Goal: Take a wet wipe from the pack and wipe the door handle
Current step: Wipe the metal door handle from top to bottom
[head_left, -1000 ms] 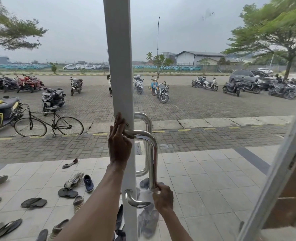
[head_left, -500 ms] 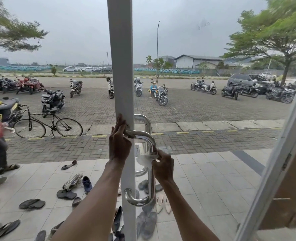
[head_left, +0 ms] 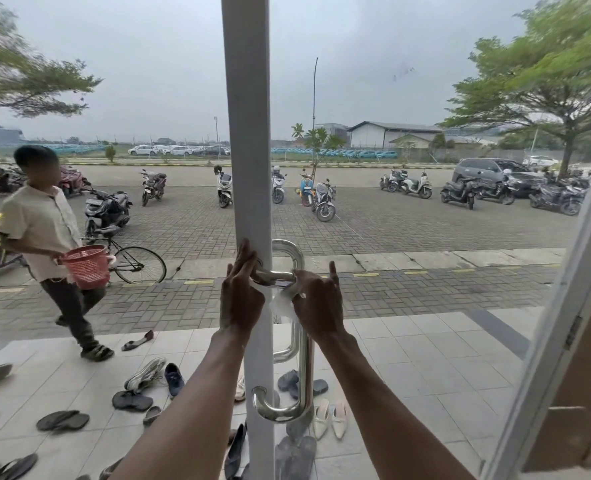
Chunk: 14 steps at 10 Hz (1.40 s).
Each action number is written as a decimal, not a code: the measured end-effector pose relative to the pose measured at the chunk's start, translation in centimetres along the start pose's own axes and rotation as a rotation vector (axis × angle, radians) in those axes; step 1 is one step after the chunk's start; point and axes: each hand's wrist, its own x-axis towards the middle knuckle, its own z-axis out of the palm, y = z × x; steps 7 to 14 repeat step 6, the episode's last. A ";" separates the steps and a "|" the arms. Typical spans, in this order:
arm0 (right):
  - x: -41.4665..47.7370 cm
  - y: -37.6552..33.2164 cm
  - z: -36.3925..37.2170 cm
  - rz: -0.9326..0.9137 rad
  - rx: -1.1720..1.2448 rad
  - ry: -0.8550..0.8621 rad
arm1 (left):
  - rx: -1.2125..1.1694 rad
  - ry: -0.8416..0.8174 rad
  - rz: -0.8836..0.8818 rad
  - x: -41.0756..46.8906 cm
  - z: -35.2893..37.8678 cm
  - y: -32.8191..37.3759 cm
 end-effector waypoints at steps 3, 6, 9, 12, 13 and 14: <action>3.4 -4.8 0.3 -0.250 -0.281 -0.259 | 0.012 -0.102 -0.010 0.2 -0.9 0.6; 3.2 -9.2 1.8 -0.107 0.011 -0.155 | -0.232 0.146 -0.477 -2.1 -3.8 0.7; 3.2 -9.2 1.8 -0.107 0.011 -0.155 | -0.232 0.146 -0.477 -2.1 -3.8 0.7; 3.2 -9.2 1.8 -0.107 0.011 -0.155 | -0.232 0.146 -0.477 -2.1 -3.8 0.7; 3.2 -9.2 1.8 -0.107 0.011 -0.155 | -0.232 0.146 -0.477 -2.1 -3.8 0.7; 3.2 -9.2 1.8 -0.107 0.011 -0.155 | -0.232 0.146 -0.477 -2.1 -3.8 0.7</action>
